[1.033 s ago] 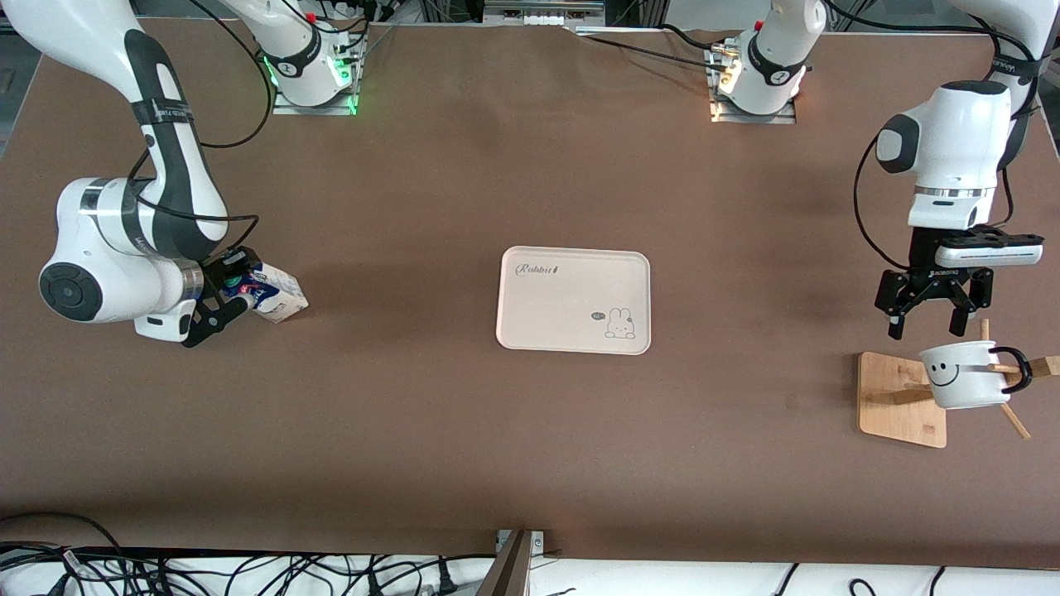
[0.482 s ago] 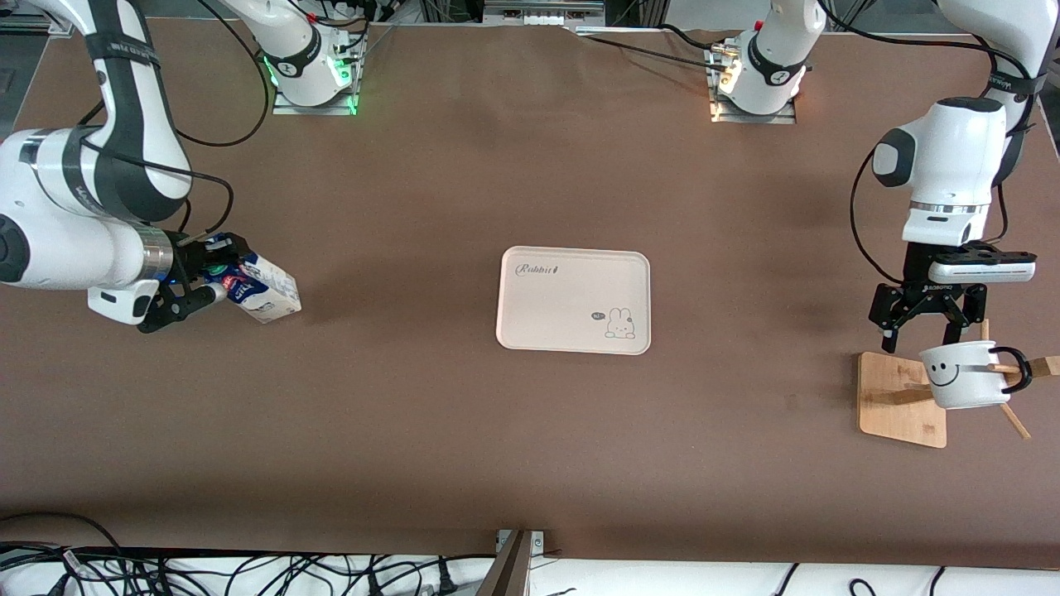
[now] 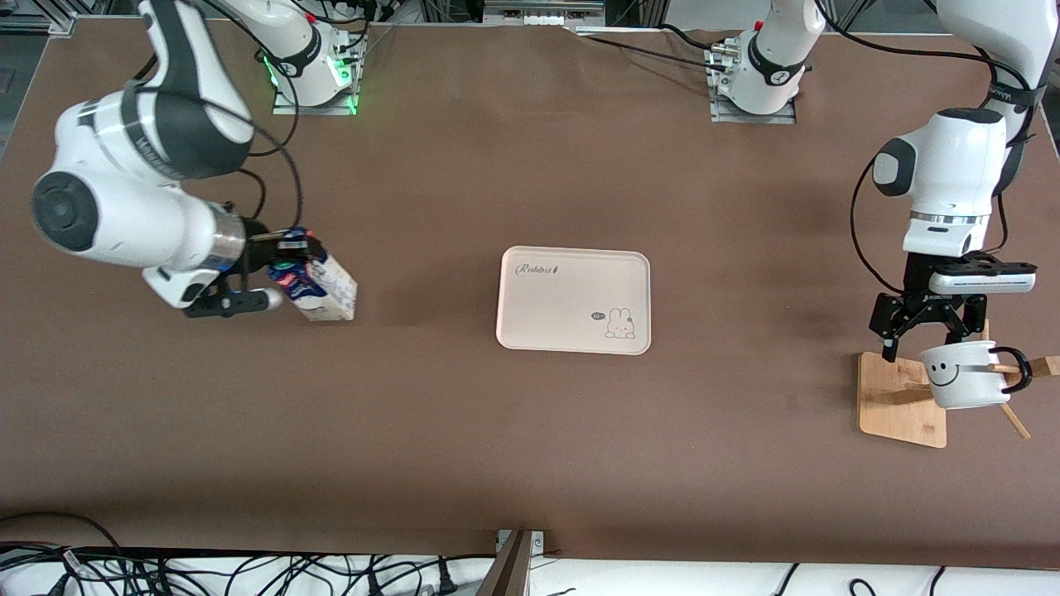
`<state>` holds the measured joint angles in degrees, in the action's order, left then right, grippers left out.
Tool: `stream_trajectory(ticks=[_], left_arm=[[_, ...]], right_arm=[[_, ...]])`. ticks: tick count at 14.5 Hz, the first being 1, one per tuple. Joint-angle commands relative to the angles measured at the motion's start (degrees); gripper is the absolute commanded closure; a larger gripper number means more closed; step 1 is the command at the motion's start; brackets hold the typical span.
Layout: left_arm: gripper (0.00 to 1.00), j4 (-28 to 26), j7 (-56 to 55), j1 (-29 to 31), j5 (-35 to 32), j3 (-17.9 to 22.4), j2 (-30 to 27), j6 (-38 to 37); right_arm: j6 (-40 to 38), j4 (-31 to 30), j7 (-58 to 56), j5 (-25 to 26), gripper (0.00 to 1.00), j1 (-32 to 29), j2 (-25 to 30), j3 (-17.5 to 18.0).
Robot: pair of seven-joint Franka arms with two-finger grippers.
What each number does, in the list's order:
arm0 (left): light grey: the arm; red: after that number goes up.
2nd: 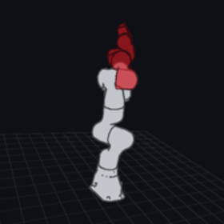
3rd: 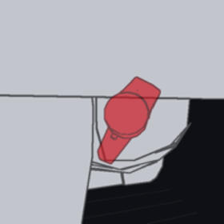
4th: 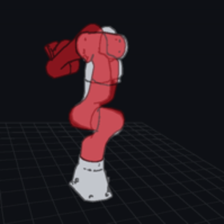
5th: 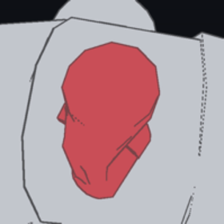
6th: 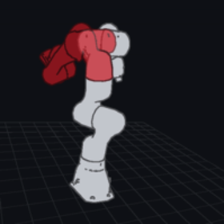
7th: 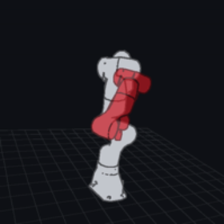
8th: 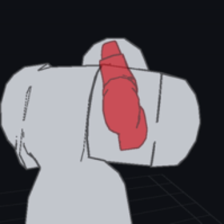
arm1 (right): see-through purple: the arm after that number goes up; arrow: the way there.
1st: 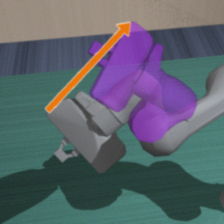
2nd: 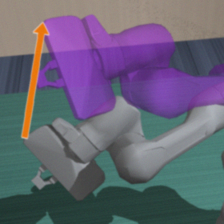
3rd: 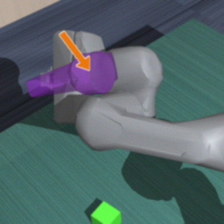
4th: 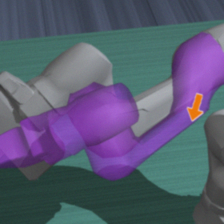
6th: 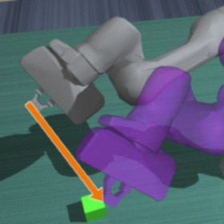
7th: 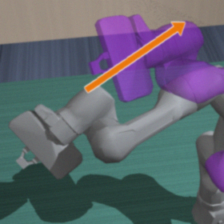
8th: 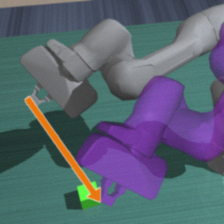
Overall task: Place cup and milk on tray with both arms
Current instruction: 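Carry the carton toward the tray while the left gripper grasps the mug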
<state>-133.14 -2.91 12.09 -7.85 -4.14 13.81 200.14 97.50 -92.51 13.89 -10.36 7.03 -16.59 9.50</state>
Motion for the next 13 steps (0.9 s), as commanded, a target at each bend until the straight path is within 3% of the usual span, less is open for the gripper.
stream_trajectory(ticks=[1,4,6,9,13], left_arm=[[0.00,2.5,0.1,-0.2,-1.0,0.8,1.9,0.6],[0.01,2.7,0.1,-0.1,-1.0,1.0,2.3,0.6],[0.17,2.7,0.0,-0.1,-0.2,1.4,2.1,0.6],[0.53,2.6,0.1,-0.1,-0.2,1.6,2.1,0.6],[0.75,2.5,0.1,-0.1,-0.3,1.9,2.1,0.6]], right_arm=[[0.7,2.0,12.8,2.5,0.70,5.5,-0.9,1.7],[3.8,1.9,22.6,4.1,0.70,12.3,-1.2,1.7],[6.9,1.8,24.4,4.4,0.70,15.3,-1.9,1.7],[8.1,2.0,15.9,3.8,0.69,17.1,-2.6,1.8],[8.5,2.1,7.7,2.8,0.69,18.0,-3.6,2.6]])
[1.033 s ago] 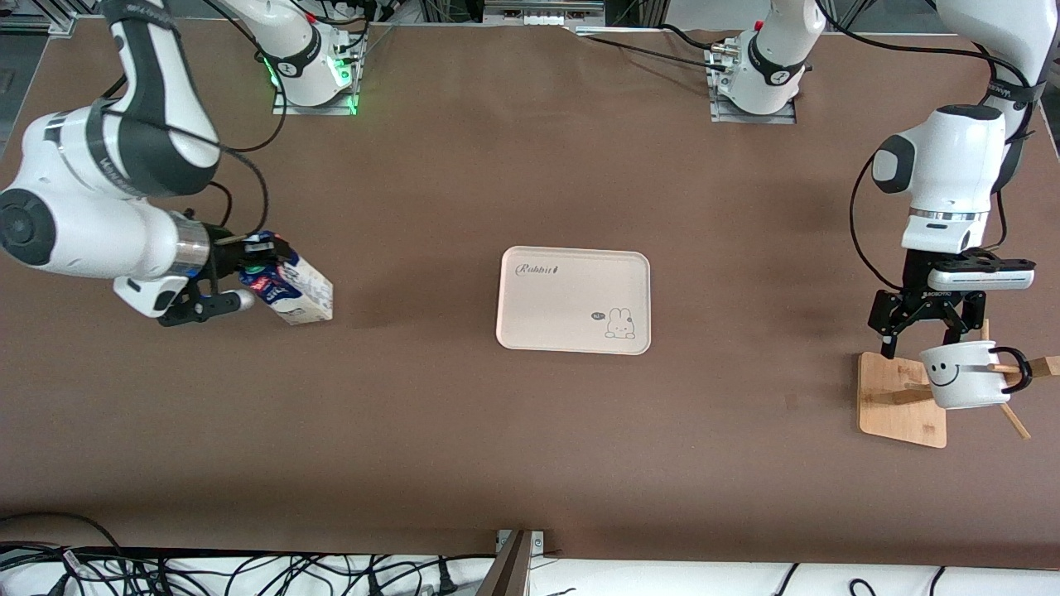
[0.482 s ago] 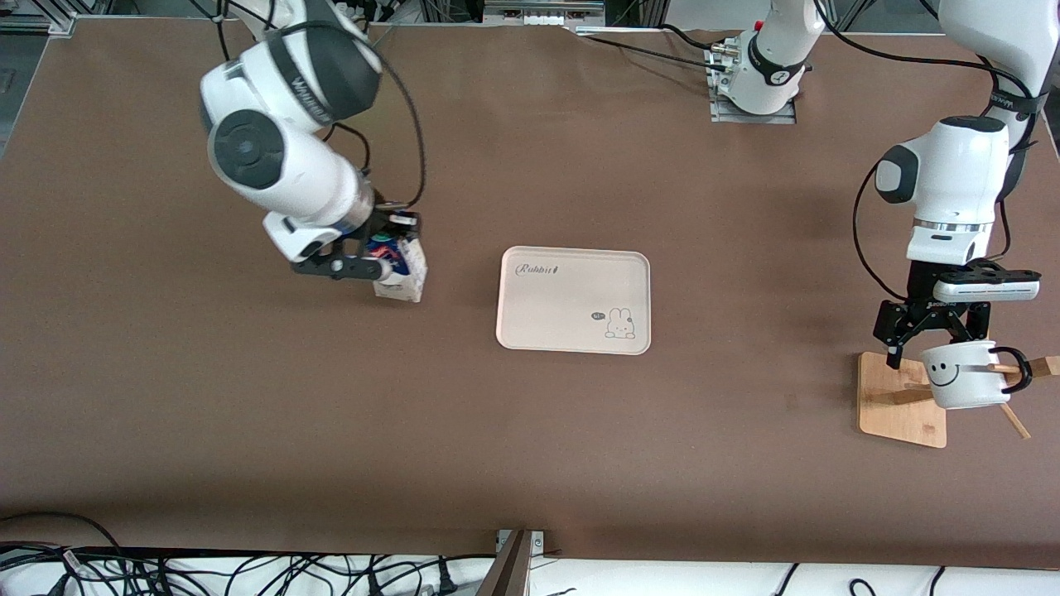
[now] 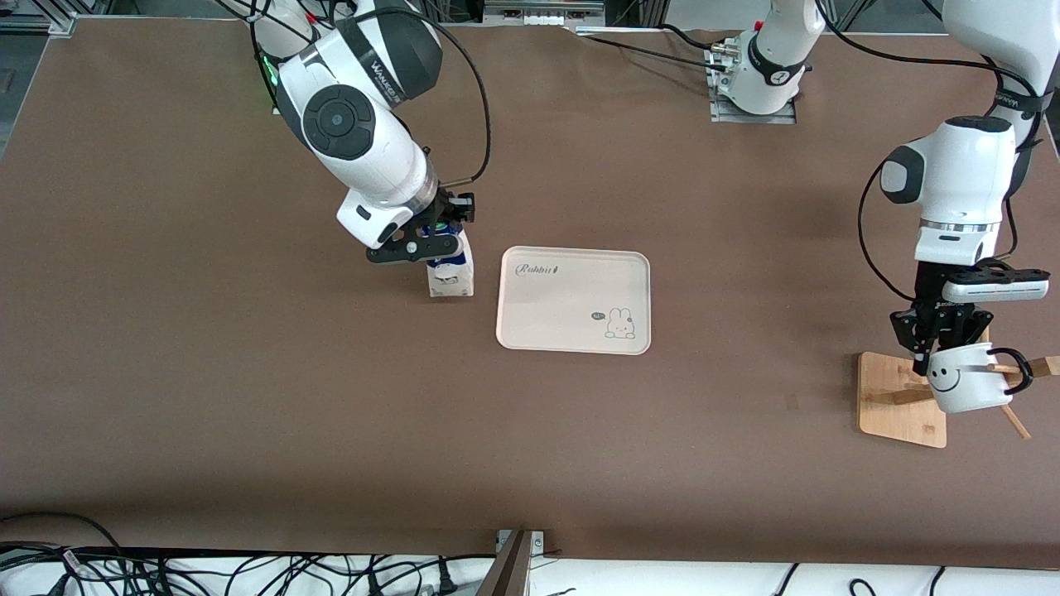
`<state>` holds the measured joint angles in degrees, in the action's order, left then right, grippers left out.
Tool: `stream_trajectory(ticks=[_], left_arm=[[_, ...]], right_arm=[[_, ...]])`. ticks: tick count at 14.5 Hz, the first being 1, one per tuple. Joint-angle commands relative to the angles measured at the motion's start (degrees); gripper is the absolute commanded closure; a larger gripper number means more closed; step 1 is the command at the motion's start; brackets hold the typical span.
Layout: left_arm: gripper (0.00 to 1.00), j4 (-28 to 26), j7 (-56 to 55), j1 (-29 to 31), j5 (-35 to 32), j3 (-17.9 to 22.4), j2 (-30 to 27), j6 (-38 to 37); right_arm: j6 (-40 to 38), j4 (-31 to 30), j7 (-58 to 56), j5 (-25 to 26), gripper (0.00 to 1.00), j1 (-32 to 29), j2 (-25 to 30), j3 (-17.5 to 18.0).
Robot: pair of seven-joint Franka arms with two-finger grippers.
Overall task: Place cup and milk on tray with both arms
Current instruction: 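Carry the carton toward the tray while the left gripper grasps the mug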
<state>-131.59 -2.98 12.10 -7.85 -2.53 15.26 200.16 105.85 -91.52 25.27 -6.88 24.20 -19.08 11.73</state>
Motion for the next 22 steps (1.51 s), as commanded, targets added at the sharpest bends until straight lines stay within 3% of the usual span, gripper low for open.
stream_trajectory(ticks=[1,2,5,8,12,15,18,22], left_arm=[[0.79,1.0,0.2,-0.1,-0.3,0.2,0.7,0.5],[0.89,1.0,0.2,-0.1,-0.3,0.2,0.6,0.5],[1.00,1.0,0.1,-0.2,-0.3,0.2,0.5,0.5],[1.00,1.0,0.2,-0.4,-0.5,0.2,0.1,0.6],[1.00,0.6,-0.1,-2.0,-0.9,0.0,-0.4,0.5],[1.00,0.5,-0.4,-4.0,-0.9,-0.5,-0.7,0.5],[1.00,0.6,-0.6,-6.2,-0.9,-0.7,-1.4,0.5],[1.00,0.6,-1.1,-8.2,-0.9,-3.6,-2.7,-0.9]], right_arm=[[0.2,1.3,-4.8,-3.3,0.69,1.0,-1.7,0.4],[0.1,2.6,-5.9,-6.5,0.69,1.4,-2.7,0.4],[-5.7,11.1,-6.0,-7.9,0.70,1.6,-8.4,0.3],[-11.1,17.7,-5.9,-6.0,0.70,1.6,-13.4,0.2],[-11.3,18.2,-5.8,-5.7,0.74,1.5,-15.5,0.0],[-11.4,22.4,-6.1,-5.0,0.74,1.6,-18.0,0.0],[-5.9,26.8,-5.3,-4.7,0.74,5.8,-21.5,-0.1],[0.6,26.9,-5.5,-5.5,0.74,5.2,-22.3,0.0]])
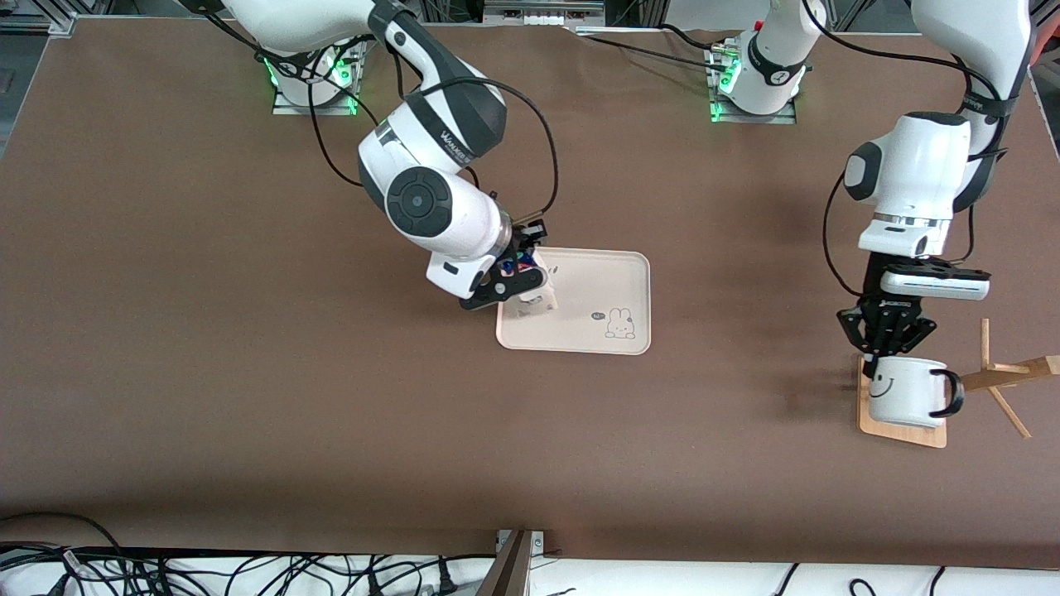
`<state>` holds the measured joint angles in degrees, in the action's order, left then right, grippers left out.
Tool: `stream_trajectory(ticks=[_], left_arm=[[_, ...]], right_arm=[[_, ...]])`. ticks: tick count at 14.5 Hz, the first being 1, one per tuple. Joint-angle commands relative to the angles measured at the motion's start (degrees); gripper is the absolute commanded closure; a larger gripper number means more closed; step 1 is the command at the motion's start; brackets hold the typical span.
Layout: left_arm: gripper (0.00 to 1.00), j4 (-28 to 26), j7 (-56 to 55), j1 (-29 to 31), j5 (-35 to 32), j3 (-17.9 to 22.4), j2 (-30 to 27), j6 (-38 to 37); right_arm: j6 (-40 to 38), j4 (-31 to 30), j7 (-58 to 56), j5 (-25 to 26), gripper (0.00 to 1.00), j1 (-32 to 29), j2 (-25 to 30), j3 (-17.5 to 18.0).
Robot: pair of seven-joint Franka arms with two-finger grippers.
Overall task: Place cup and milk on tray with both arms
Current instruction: 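Carry the carton toward the tray while the left gripper grasps the mug, then lift the mug off the stand with the left gripper toward the tray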
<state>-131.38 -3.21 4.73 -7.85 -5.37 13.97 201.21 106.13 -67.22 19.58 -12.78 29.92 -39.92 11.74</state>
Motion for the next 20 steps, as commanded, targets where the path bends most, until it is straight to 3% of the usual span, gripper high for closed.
stream_trajectory(ticks=[1,5,13,17,20], left_arm=[[1.00,0.5,-0.8,-2.3,-0.9,-0.9,-1.8,-3.5],[1.00,3.8,-0.9,-3.3,-0.2,-3.5,-4.3,-19.7],[1.00,24.1,-8.6,-6.7,-0.2,-8.2,-5.7,-68.2],[1.00,29.4,-8.4,-7.8,4.0,-8.8,-5.4,-83.2],[1.00,32.0,-8.2,-7.8,10.9,-8.8,-3.9,-87.6]], right_arm=[[-0.2,2.5,0.4,0.4,0.74,-0.8,-1.7,-0.1],[-3.4,2.1,6.3,-0.1,0.74,-1.1,-2.4,-0.1],[1.4,2.0,11.5,0.5,0.73,2.7,-5.2,-0.1],[3.3,2.1,11.4,0.5,0.73,2.2,-6.3,-0.1],[2.9,2.1,10.8,0.5,0.73,1.5,-6.2,-0.1]])
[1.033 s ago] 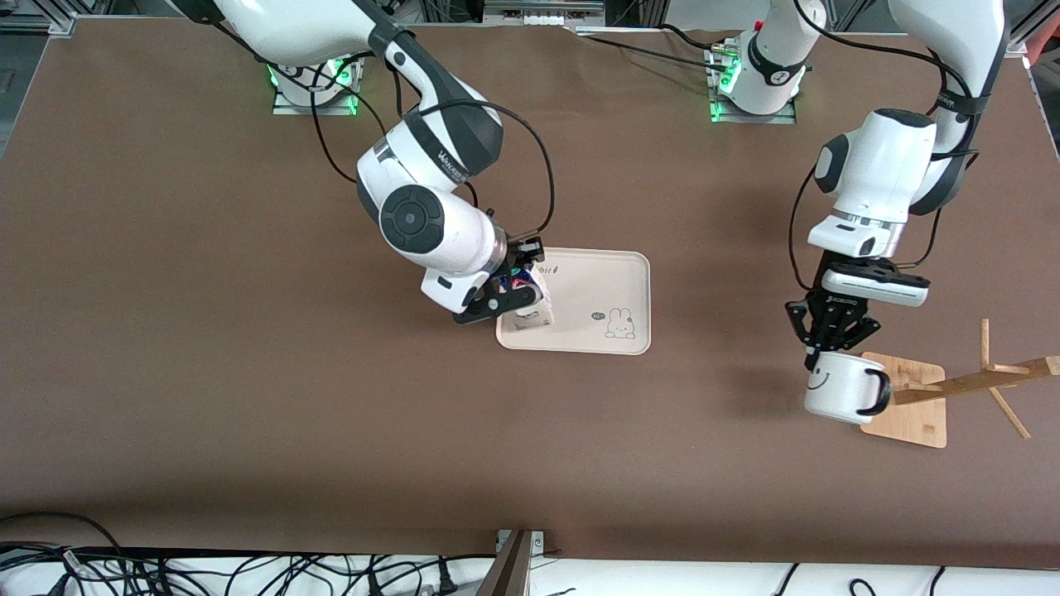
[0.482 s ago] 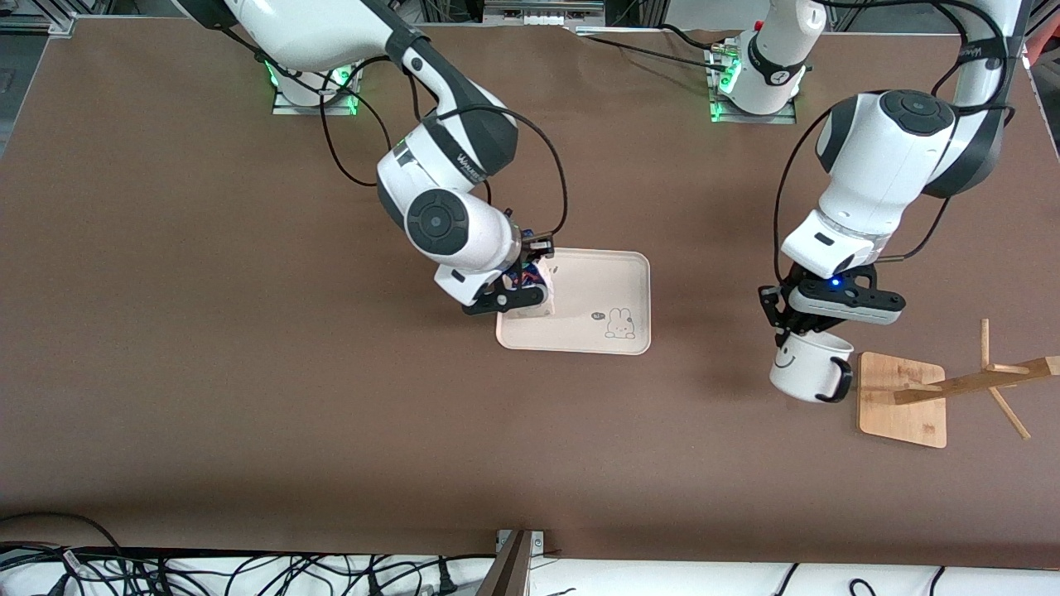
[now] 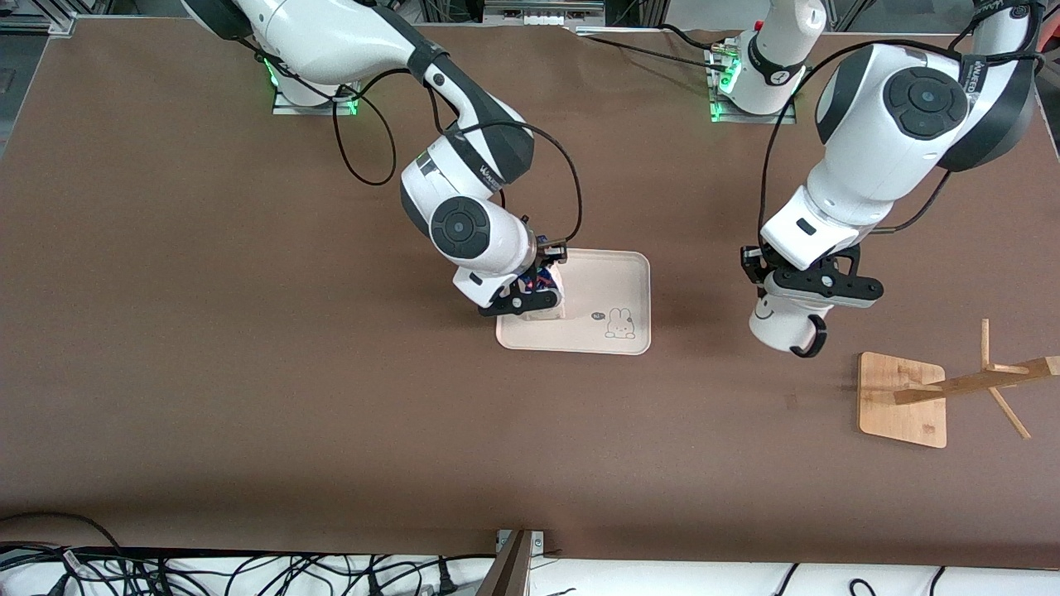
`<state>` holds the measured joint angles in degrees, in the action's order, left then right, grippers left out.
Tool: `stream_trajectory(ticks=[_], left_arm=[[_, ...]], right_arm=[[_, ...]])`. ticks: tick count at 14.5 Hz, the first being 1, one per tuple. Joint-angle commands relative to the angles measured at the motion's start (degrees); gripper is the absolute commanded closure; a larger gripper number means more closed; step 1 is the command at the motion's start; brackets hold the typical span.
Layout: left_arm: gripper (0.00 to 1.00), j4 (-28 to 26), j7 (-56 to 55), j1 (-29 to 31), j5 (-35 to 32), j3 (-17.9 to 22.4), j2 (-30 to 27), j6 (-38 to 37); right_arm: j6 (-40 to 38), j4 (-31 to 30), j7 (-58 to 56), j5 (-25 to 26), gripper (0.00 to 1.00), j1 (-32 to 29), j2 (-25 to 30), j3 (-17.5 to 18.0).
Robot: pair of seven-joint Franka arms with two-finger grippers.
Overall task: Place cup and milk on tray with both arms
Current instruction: 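Lift the mug off the stand with the left gripper toward the tray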
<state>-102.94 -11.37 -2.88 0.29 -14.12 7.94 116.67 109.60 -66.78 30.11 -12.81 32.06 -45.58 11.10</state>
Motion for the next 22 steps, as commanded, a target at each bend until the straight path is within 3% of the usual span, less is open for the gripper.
stream_trajectory(ticks=[1,5,10,11,13,22], left_arm=[[1.00,4.6,0.0,-0.2,3.2,0.1,2.9,-3.7],[1.00,6.8,0.1,-0.2,6.0,0.1,4.9,-6.6],[1.00,14.7,-0.1,-0.3,8.5,0.9,9.8,-17.4],[1.00,14.8,-0.1,-0.3,8.5,0.9,9.9,-17.5],[1.00,14.9,-0.1,-0.3,8.6,0.9,10.2,-17.5],[1.00,16.1,-0.5,-1.0,8.9,0.9,11.1,-17.6]], right_arm=[[-0.5,1.7,0.2,0.4,0.73,-0.9,-0.6,0.5],[-0.7,1.7,0.7,0.5,0.71,-0.6,-0.6,0.5],[2.5,-2.1,1.0,1.6,0.56,-0.2,-0.7,0.4],[2.6,-2.5,1.2,2.1,0.48,-0.1,-0.7,0.4],[3.1,-2.6,1.3,2.1,0.03,-0.2,-1.0,0.4],[1.3,-2.1,0.9,1.5,0.00,-0.5,5.0,0.4]])
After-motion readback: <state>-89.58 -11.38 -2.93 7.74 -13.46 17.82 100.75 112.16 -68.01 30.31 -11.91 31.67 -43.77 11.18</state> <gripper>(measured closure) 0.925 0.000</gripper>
